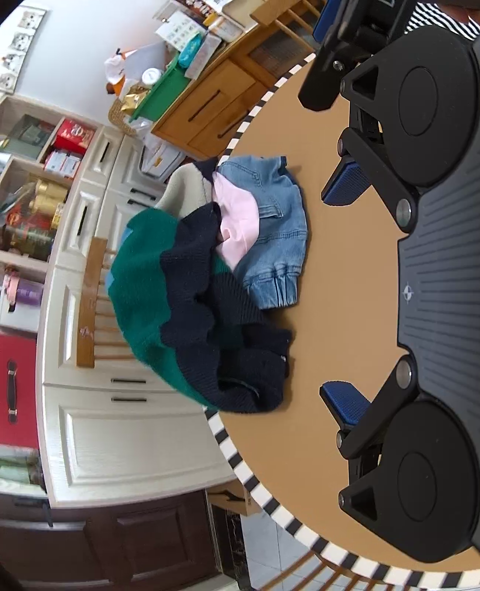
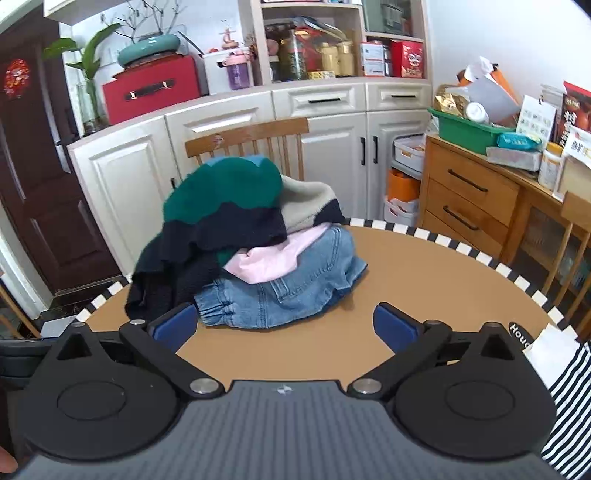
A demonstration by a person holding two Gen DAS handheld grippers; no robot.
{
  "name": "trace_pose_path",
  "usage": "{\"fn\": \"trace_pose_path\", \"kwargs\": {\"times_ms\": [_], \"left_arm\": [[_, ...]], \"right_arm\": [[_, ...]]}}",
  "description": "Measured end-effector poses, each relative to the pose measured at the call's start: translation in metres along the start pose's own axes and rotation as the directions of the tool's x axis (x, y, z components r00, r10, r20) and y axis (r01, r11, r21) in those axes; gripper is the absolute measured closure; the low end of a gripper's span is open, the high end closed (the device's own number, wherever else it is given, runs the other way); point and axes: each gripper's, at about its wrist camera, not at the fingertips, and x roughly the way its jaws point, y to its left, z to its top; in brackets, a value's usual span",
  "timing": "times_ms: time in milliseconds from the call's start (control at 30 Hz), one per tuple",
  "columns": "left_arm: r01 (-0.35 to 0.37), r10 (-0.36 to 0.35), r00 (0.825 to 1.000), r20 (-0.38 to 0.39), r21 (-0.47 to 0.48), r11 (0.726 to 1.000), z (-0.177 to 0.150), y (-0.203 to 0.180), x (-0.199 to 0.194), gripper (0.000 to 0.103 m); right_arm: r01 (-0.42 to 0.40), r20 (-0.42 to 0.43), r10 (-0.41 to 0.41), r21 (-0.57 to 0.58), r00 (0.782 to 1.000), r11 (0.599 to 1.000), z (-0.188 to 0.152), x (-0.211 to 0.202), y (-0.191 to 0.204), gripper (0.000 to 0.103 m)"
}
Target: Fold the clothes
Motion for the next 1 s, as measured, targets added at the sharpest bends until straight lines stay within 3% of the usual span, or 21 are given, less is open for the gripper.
{"fn": "trace_pose_path", "kwargs": {"times_ms": [233,400,1000], "left_arm": [[-0.006,0.007,0.998,0.069,-0.016,1.0,-0.004,0.004,-0.018,0.001],[-0.006,0.006,1.0,0.019,-0.027,1.0,0.004,0.01,-0.021,0.001],[-0.001,0.001,1.0,-0.001,-0.031,1.0,0.003,0.011,-0.022,0.001]], "right_arm": [[-0.013,0.022,0.014,-0.045,1.0,0.999,0.002,-0.009,0.014,0.001],[-0.023,0.012,0.023,-0.045,1.0,0.999,0.002,-0.011,0.017,0.001],[-0.012,-0.018,0.011,-0.024,1.0,1.0,0.006,-0.011,0.011,0.001]]}}
